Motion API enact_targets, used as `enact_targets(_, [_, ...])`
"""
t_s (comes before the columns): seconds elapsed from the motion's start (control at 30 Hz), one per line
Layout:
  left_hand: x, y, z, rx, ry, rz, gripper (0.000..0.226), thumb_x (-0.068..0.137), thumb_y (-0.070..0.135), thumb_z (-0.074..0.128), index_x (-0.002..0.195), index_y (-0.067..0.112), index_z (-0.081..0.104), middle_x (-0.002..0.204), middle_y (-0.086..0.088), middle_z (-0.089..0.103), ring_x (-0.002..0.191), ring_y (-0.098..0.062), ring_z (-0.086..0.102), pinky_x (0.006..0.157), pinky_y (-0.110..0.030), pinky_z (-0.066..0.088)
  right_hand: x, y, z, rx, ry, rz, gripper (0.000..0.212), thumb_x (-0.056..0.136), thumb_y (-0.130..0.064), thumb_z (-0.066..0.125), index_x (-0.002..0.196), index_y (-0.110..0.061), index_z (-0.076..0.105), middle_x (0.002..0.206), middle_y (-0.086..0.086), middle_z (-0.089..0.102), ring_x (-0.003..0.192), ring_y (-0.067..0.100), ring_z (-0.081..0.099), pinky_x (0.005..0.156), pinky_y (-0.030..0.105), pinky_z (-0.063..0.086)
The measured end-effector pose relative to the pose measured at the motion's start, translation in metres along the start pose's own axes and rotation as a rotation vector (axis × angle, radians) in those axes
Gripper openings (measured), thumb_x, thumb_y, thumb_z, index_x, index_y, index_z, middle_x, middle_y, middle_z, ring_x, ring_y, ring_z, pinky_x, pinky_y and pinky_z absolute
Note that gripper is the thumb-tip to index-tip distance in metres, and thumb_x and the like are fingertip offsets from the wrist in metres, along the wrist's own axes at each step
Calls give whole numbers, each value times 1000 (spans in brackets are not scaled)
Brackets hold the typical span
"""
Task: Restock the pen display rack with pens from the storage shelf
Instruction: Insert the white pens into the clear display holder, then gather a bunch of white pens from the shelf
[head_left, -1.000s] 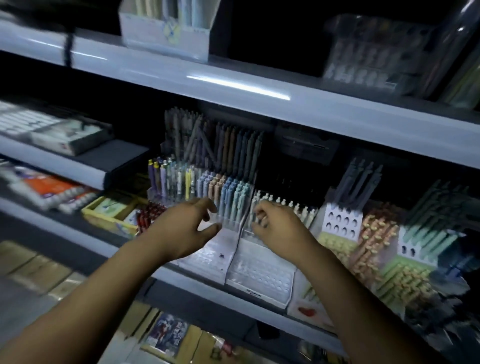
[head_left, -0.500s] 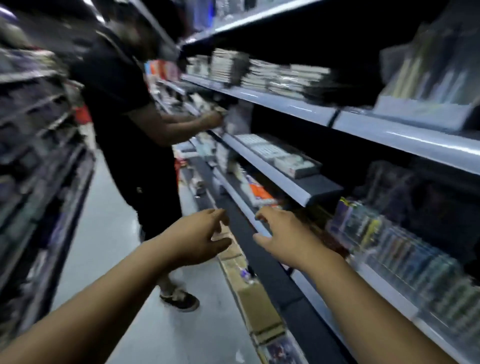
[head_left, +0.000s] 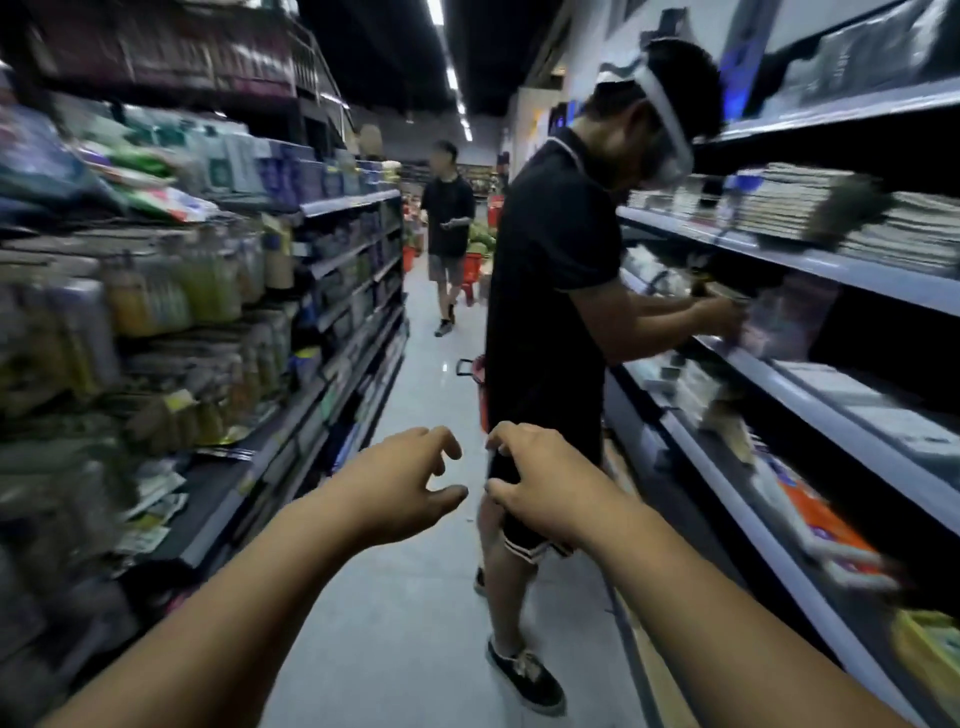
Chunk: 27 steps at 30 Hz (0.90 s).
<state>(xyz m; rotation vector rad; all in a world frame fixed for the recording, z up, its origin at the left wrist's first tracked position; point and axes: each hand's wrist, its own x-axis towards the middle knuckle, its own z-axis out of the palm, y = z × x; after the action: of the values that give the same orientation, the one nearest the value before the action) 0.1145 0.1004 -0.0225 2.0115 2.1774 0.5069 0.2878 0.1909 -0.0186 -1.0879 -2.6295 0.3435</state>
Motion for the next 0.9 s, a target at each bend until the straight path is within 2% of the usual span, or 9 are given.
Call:
enact_targets(0.1, [28,-74,-28,46,17,-7,42,95,50,62,130,30,51,116,11,58,96,-10,54,90,-33,49,75,-42,22,-3,-16,-24,46,92,-35,65,134,-24,50,132,0,55,118,21,56,99,42,50])
enact_targets(0.23, [74,-165,-64,31,29,-6,38,93,51,64,123,31,53,107,13,57,99,-11,57,87,-34,49,171,-85,38,16,-7,-20,46,93,-35,64,135,-24,49,133,1,55,121,21,54,100,42,49])
enact_targets(0.33, [119,-221,-84,26,26,-3,38,92,51,65,123,31,54,97,15,54,90,-9,55,80,-31,47,238,-100,46,68,15,10,46,92,-35,65,134,-25,50,134,0,55,121,20,54,101,42,50])
enact_targets(0.4, [155,-253,-93,20,30,1,39,92,51,65,123,31,54,97,16,53,90,-9,55,81,-31,47,283,-101,52,108,37,40,45,91,-34,67,133,-24,52,133,1,56,118,20,56,100,42,51])
enact_targets(0.67, [331,-357,-91,-46,58,-16,41,91,56,65,125,37,54,111,18,59,101,-4,59,93,-36,55,478,-54,77,141,91,80,46,91,-35,66,133,-24,52,132,3,57,115,23,58,97,45,52])
enact_targets(0.77, [406,-387,-86,-37,54,-45,41,91,56,65,127,38,53,118,17,58,103,-4,58,95,-34,54,563,-24,77,111,71,66,49,93,-35,63,138,-24,48,135,3,53,114,23,57,97,45,52])
enact_targets(0.9, [508,-426,-102,22,14,-77,41,92,52,66,126,35,52,117,13,57,105,-8,57,96,-35,51,681,5,67,83,10,46,52,94,-30,63,142,-20,46,141,7,50,121,26,54,98,43,51])
